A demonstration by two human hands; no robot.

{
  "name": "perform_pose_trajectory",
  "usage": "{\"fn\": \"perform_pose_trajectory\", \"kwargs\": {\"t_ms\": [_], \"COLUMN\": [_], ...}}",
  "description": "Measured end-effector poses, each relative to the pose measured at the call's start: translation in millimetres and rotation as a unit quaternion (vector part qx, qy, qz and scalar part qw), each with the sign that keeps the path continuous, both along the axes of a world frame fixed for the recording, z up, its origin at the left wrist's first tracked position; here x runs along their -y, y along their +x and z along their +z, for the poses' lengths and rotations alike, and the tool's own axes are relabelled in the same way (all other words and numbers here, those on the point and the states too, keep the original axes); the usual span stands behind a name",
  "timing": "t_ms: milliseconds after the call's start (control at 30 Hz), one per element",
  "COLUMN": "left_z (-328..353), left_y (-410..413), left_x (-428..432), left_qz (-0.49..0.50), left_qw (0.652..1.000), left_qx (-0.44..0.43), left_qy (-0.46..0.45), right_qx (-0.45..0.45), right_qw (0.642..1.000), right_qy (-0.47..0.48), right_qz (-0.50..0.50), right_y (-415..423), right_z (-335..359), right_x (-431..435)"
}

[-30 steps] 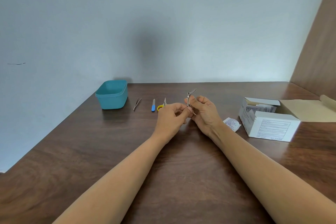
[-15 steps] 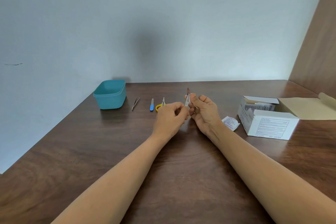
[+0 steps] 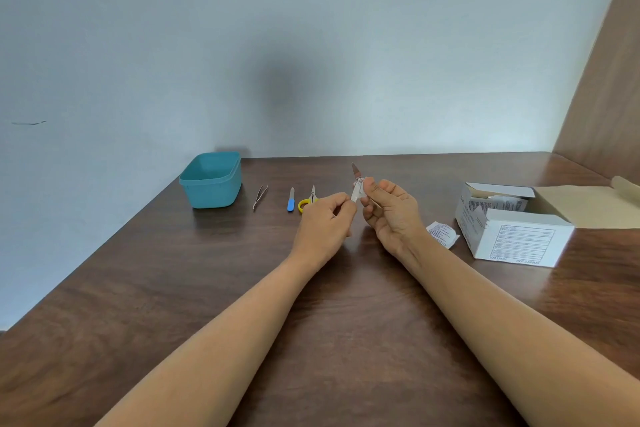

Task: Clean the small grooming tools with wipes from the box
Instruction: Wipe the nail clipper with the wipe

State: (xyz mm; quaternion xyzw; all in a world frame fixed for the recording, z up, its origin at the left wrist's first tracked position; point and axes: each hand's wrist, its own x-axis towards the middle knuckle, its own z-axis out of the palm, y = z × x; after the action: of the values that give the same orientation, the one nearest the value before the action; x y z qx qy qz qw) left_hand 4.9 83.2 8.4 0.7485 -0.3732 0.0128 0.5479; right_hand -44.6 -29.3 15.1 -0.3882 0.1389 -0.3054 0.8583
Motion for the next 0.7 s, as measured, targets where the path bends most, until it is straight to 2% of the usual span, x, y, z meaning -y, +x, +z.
{"fn": "perform_pose_trajectory", "kwargs": {"t_ms": [133, 367, 700], "left_z": [2.6, 7.4, 9.3], "left_y": [-0.2, 4.9, 2.1], "left_x": [-0.4, -1.3, -2.2], "left_qz": [0.020, 0.040, 0.007], "left_qw": [0.998, 0.975, 0.972], "left_qx": [-0.035, -0.175, -0.196], "left_qy": [-0.042, -0.129, -0.126], "right_qx": [-0.008, 0.008, -0.006], "right_qw": [1.000, 1.000, 0.996], "right_qy": [0.000, 0.015, -0.086], "right_qz": [-0.008, 0.009, 0.027], "right_y": [0.7, 0.8, -2.7], "right_z": [0.0, -2.6, 0.0], "right_x": [0.2, 3.6, -4.3]}}
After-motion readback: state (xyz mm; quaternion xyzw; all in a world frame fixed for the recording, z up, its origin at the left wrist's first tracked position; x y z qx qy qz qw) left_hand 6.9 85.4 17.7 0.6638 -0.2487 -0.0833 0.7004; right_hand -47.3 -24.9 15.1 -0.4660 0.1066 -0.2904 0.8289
